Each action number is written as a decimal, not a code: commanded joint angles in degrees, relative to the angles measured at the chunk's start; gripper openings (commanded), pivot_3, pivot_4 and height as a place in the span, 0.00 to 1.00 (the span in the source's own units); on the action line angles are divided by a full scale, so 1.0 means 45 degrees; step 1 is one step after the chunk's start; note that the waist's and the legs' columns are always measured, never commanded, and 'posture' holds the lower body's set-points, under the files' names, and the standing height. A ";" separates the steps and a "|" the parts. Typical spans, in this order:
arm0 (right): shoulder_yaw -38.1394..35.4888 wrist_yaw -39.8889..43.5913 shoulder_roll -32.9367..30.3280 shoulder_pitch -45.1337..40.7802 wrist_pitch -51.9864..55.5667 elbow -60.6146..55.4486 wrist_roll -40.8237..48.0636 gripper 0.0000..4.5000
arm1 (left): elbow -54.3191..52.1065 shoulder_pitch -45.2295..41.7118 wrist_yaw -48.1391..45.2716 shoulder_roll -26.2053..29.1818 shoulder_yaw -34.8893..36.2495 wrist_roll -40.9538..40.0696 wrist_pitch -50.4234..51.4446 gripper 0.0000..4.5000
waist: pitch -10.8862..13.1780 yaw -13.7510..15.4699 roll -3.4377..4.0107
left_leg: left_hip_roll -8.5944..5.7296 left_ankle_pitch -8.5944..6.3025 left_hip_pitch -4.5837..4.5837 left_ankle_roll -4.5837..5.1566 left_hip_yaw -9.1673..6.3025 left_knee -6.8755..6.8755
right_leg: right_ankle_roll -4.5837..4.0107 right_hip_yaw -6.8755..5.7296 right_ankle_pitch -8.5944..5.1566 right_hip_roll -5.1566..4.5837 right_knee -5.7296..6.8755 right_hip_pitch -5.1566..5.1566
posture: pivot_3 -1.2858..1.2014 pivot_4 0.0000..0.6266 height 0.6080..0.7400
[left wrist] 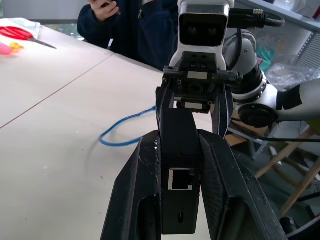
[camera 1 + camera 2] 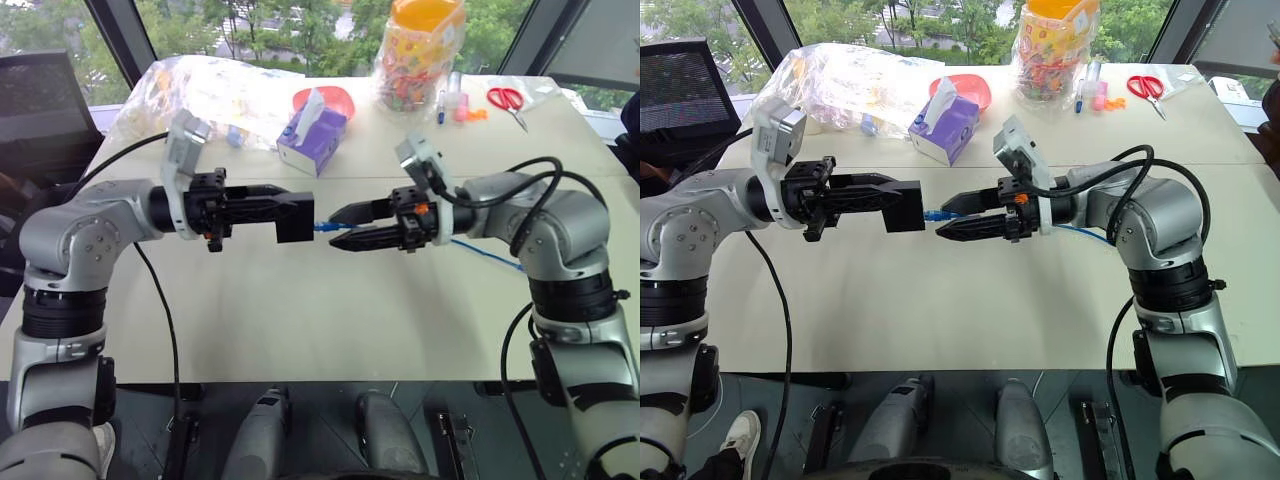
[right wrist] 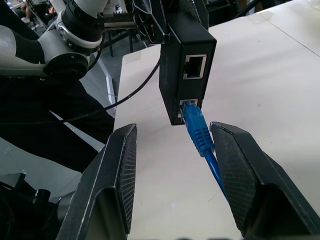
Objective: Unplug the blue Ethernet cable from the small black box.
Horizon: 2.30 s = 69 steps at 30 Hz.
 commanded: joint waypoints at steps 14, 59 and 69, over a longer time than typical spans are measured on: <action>0.0186 -0.0311 0.0390 -0.0329 -0.0019 -0.0217 0.0429 0.53 | -0.0931 -0.0225 0.0391 -0.0223 0.0457 -0.0618 0.0009 0.11 | 0.0000 -0.0002 0.0000 | -0.0001 0.0000 0.0000 0.0000 0.0000 0.0004 | 0.0002 0.0001 0.0001 0.0000 0.0004 0.0000 | 0.52 0.24 0.91; 0.0392 0.0097 -0.0221 -0.0114 -0.0084 -0.0460 0.0510 0.02 | -0.1529 0.0188 -0.0435 0.0343 -0.0097 -0.0084 -0.0343 0.11 | 0.0000 -0.0006 0.0000 | -0.0001 0.0001 0.0004 0.0001 0.0000 0.0016 | 0.0003 0.0000 0.0001 0.0002 0.0028 0.0000 | 0.52 0.24 0.91; 0.0515 0.0027 -0.0217 0.0091 -0.0068 -0.0749 0.0513 0.02 | -0.1236 -0.0129 -0.0207 0.0271 0.0176 -0.0240 -0.0235 0.11 | 0.0000 -0.0008 0.0000 | 0.0000 0.0001 0.0005 0.0001 0.0001 0.0017 | 0.0003 0.0001 0.0002 0.0002 0.0029 0.0000 | 0.52 0.24 0.91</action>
